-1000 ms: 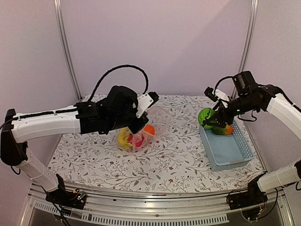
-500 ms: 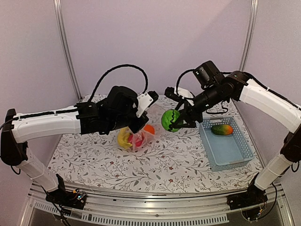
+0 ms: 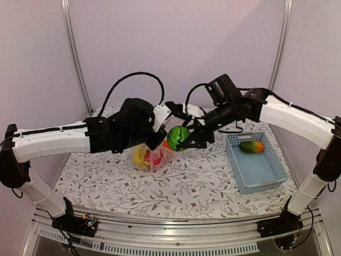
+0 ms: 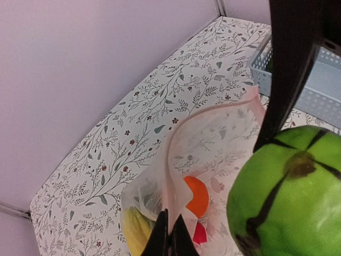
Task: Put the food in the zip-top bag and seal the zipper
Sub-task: Place the fake fruit in the zipper food storage bag.
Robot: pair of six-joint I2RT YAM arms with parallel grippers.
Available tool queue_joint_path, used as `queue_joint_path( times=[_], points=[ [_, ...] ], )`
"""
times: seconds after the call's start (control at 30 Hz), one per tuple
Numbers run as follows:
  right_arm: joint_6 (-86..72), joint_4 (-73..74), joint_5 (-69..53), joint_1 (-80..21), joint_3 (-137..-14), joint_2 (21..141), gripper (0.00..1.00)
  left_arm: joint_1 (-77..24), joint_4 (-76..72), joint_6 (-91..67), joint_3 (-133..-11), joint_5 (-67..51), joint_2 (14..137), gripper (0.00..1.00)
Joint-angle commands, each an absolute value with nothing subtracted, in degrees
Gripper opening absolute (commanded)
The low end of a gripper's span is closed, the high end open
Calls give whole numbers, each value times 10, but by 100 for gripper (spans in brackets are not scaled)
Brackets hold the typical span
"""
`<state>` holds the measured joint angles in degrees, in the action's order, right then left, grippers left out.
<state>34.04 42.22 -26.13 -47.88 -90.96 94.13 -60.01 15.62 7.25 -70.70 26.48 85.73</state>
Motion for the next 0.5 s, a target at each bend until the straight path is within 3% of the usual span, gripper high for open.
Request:
queue_joint_path(
  times=[0.0,0.17,0.37,0.47],
  points=[
    [339,302,-222,-477,-876,937,55,-603,137,61,-701,275,836,0],
    [331,251,-171,-477,-859,950,62,-603,131,62,-695,277,826,0],
    [323,245,-164,-477,-849,962,86,-601,127,61,-694,281,822,0],
    [319,246,-164,-477,-844,954,90,-599,125,61,-692,280,823,0]
  ],
)
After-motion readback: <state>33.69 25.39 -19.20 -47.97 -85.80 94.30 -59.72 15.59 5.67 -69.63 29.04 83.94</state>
